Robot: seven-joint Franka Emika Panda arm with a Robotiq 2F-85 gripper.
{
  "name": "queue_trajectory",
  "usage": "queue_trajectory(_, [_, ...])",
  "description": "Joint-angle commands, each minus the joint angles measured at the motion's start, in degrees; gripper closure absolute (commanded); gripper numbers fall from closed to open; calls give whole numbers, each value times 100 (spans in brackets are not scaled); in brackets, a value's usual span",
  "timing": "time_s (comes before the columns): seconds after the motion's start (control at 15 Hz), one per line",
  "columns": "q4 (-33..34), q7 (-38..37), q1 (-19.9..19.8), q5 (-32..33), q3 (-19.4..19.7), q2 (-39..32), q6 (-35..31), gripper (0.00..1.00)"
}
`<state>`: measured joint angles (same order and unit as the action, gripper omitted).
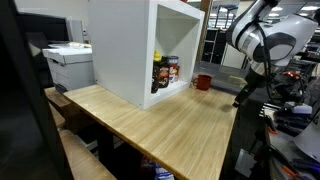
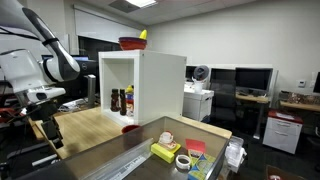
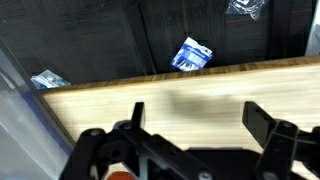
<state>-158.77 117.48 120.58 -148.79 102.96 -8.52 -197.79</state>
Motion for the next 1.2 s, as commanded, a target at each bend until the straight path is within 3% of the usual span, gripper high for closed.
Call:
queue_trajectory(0.0, [-53,-114,473,-37,421,-171,-28,0])
queue_trajectory(0.6, [-54,-111,1610,-37,1714,-242,-28,0])
queue_trajectory(1.13, [-53,32,2121,-56,2559,-301,-28,0])
